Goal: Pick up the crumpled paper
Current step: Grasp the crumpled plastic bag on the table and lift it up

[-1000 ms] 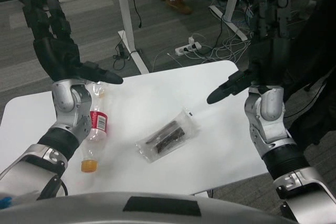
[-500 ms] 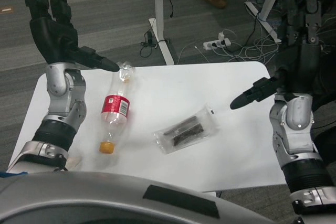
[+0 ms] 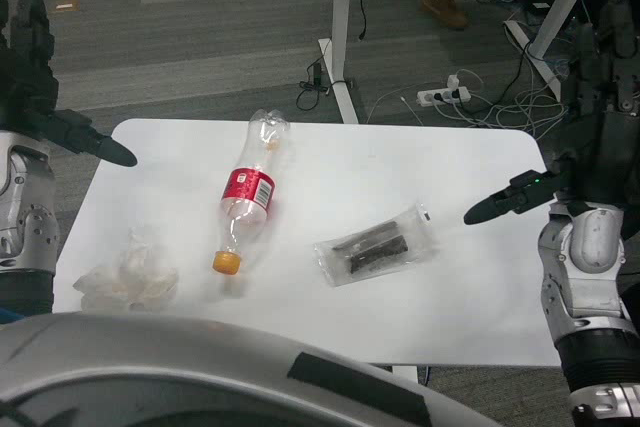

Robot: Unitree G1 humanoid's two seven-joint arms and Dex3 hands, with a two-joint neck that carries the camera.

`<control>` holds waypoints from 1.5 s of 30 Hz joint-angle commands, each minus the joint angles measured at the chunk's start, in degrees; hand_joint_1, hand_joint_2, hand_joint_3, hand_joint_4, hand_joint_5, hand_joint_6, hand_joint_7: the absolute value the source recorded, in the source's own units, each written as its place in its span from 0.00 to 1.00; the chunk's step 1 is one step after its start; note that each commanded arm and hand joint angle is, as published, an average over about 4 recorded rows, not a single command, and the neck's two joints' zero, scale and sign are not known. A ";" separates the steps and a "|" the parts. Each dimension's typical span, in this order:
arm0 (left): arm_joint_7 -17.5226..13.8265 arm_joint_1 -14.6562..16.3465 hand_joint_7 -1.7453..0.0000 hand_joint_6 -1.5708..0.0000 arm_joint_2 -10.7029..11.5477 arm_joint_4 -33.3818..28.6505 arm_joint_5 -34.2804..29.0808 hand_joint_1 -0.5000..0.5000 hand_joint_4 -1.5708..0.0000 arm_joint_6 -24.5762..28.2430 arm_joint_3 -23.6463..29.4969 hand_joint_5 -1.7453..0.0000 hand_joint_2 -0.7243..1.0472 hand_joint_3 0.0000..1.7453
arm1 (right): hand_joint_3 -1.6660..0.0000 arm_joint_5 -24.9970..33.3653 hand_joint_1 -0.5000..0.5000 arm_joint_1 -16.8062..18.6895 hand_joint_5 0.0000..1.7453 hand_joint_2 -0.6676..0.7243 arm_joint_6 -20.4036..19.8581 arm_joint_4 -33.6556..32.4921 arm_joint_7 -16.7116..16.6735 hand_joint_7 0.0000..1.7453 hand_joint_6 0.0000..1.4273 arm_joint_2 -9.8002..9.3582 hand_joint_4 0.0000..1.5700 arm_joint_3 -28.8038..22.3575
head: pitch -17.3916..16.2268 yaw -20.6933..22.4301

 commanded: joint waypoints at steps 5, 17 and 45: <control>-6.44 7.11 1.00 1.00 -5.67 0.32 7.00 0.00 0.98 -1.12 5.59 1.00 0.05 0.00 | 1.00 2.42 0.33 -2.01 0.00 1.00 -0.12 4.12 -0.09 0.00 0.00 -1.74 0.00 2.91 | -1.82 8.27; -6.95 13.73 1.00 1.00 -14.39 13.65 7.75 0.00 1.00 -25.25 8.45 1.00 0.10 0.00 | 1.00 5.25 0.33 -4.69 0.00 1.00 -1.07 8.32 -0.27 0.00 0.00 -3.57 0.00 6.91 | -3.95 24.91; -14.40 26.07 1.00 1.00 -24.54 23.41 -3.08 0.00 0.95 -34.83 8.80 1.00 0.10 0.00 | 1.00 9.95 0.33 -6.23 0.00 1.00 -1.40 14.07 -0.91 0.00 0.00 -6.34 0.00 15.70 | -3.16 31.38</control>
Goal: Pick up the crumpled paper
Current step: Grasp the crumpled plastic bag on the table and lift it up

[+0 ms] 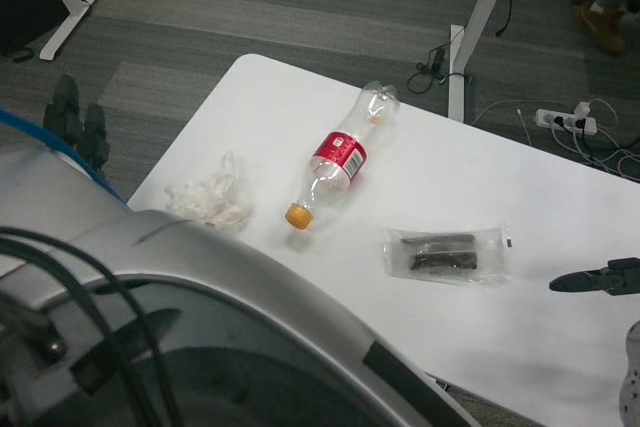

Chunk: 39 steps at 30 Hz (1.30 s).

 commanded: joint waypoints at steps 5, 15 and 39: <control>-1.74 -2.37 1.00 1.00 -1.92 6.26 4.66 0.00 0.95 -3.97 1.41 1.00 0.10 0.00 | 1.00 1.02 0.33 -0.65 0.00 1.00 -0.59 0.16 -0.40 0.00 0.00 -0.60 0.00 0.42 | -0.30 0.00; -1.83 -8.72 1.00 1.00 -1.76 12.33 10.02 0.00 0.98 -8.01 2.81 1.00 0.10 0.00 | 1.00 1.39 0.33 -0.73 0.00 1.00 -0.59 0.16 -0.40 0.00 0.00 -0.33 0.00 0.51 | -0.83 0.00; -1.83 -18.54 1.00 1.00 6.46 26.85 14.66 0.00 0.96 -14.43 2.99 1.00 0.15 0.00 | 1.00 2.18 0.33 0.01 0.00 1.00 -0.85 -2.17 -0.49 0.00 0.00 0.04 0.00 1.46 | -1.10 0.00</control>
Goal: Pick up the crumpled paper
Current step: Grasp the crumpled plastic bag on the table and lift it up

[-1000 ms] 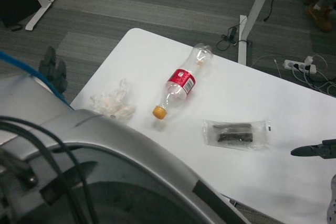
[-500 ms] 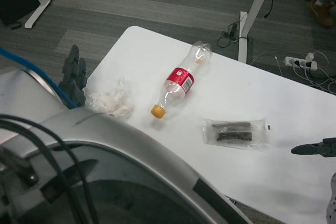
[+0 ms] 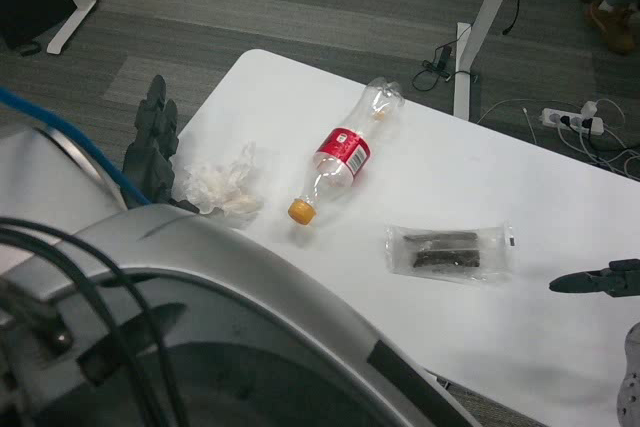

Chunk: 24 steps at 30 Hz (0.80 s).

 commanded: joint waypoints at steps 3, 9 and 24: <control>-0.02 -1.45 1.00 1.00 2.57 0.50 1.65 0.00 0.95 -0.21 -0.68 1.00 0.15 0.00 | 1.00 0.64 0.33 0.28 0.00 1.00 -0.70 -0.80 -0.27 0.00 0.00 0.09 0.00 0.29 | 0.07 0.00; -0.02 -3.10 1.00 1.00 4.73 0.83 3.56 0.00 0.96 1.24 -0.79 1.00 0.15 0.00 | 1.00 1.12 0.33 0.33 0.00 1.00 -0.78 -0.80 -0.27 0.00 0.00 0.02 0.00 0.84 | -0.28 0.00; -1.76 -1.56 1.00 1.00 3.32 -0.57 9.38 0.00 0.97 3.07 -0.57 1.00 0.15 0.00 | 1.00 1.93 0.33 0.65 0.00 1.00 -1.07 -0.45 -0.27 0.00 0.00 0.07 0.00 1.14 | -0.58 0.00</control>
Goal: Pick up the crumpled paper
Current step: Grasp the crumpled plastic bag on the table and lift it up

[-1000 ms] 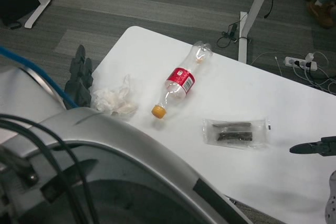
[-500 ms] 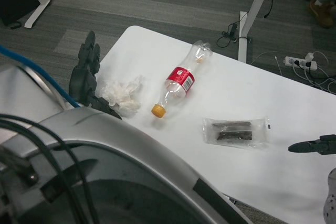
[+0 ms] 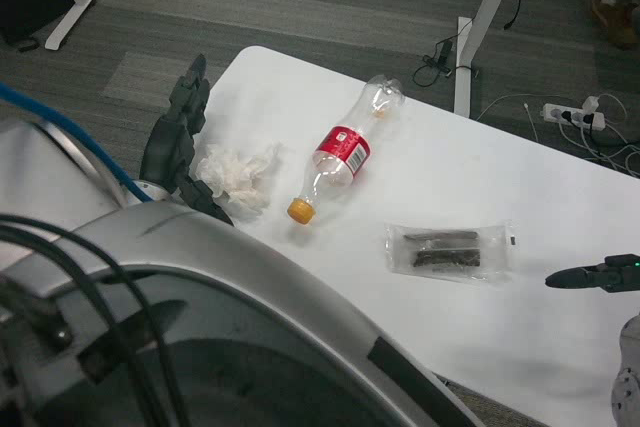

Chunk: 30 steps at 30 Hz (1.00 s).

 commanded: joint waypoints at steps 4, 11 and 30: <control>-1.31 2.97 1.00 1.00 -1.65 -2.25 2.53 0.00 0.97 1.11 1.03 1.00 0.15 0.00 | 1.00 0.56 0.33 0.47 0.00 1.00 -0.82 0.35 -0.32 0.00 0.00 -0.06 0.00 0.10 | 0.00 0.00; -3.61 3.87 1.00 1.00 -2.97 -3.70 10.33 0.00 0.98 1.13 3.08 1.00 0.16 0.00 | 0.99 0.74 0.33 0.47 0.00 1.00 -0.80 0.79 -0.34 0.00 0.00 -0.08 0.00 0.25 | 0.23 0.00; -9.41 0.62 1.00 1.00 -0.29 -4.23 19.95 0.41 0.95 5.21 1.52 1.00 0.40 0.00 | 1.00 1.07 0.33 0.53 0.00 1.00 -0.98 0.24 -0.34 0.00 0.00 0.05 0.00 0.62 | -0.40 0.00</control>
